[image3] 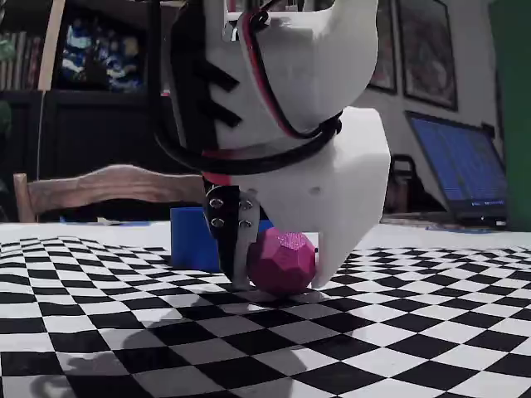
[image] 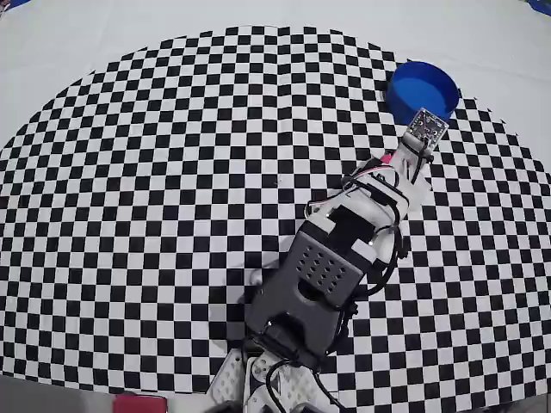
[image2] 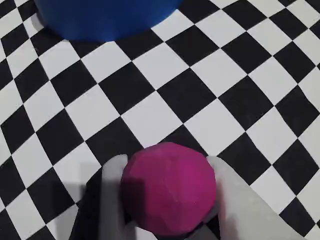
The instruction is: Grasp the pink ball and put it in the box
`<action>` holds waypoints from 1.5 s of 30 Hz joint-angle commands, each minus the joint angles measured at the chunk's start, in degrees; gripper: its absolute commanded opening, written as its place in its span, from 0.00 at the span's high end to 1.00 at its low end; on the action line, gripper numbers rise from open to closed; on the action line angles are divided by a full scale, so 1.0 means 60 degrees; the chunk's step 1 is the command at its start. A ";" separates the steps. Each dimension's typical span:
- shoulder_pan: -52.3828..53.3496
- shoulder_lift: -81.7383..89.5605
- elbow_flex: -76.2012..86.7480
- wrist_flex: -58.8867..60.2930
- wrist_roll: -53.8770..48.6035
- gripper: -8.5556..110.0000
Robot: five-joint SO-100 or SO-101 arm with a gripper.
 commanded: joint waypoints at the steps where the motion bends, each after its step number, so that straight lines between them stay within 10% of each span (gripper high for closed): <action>1: 0.0029 0.0937 -0.0103 -0.0029 0.0073 0.93; 45: -0.0381 0.3179 0.0806 -0.0015 0.0073 0.93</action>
